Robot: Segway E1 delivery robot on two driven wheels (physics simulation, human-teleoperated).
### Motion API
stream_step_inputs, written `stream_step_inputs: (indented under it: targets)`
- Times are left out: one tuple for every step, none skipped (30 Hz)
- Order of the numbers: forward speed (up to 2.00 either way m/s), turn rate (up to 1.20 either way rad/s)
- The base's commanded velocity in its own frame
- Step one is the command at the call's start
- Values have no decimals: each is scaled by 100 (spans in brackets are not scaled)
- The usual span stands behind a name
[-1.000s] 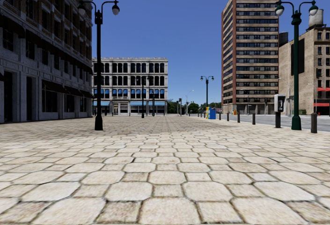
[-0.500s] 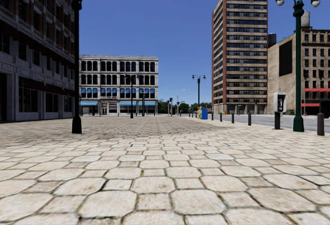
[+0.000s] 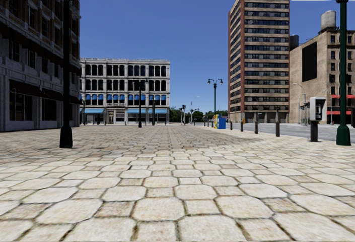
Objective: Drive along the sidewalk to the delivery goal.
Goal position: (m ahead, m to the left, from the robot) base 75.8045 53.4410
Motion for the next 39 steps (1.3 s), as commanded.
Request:
stream_step_inputs:
  targets:
    - [200, 0]
    - [200, 0]
    - [200, 0]
    - [200, 0]
    - [200, 0]
    - [200, 0]
    - [200, 0]
    - [200, 0]
    - [200, 0]
    - [200, 0]
    - [200, 0]
    - [200, 0]
    - [200, 0]
    - [200, 0]
    - [200, 0]
    - [200, 0]
    - [200, 0]
    - [200, 0]
    - [200, 0]
    - [200, 0]
    - [200, 0]
    - [200, 0]
    - [200, 0]
    - [200, 0]
    - [200, 0]
    - [200, 0]
    - [200, 0]
    - [200, 0]
    - [200, 0]
    - [200, 0]
    - [200, 0]
    - [200, 0]
    - [200, 0]
    - [200, 0]
    - [200, 0]
    - [200, 0]
    - [200, 0]
    - [200, 0]
    - [200, 0]
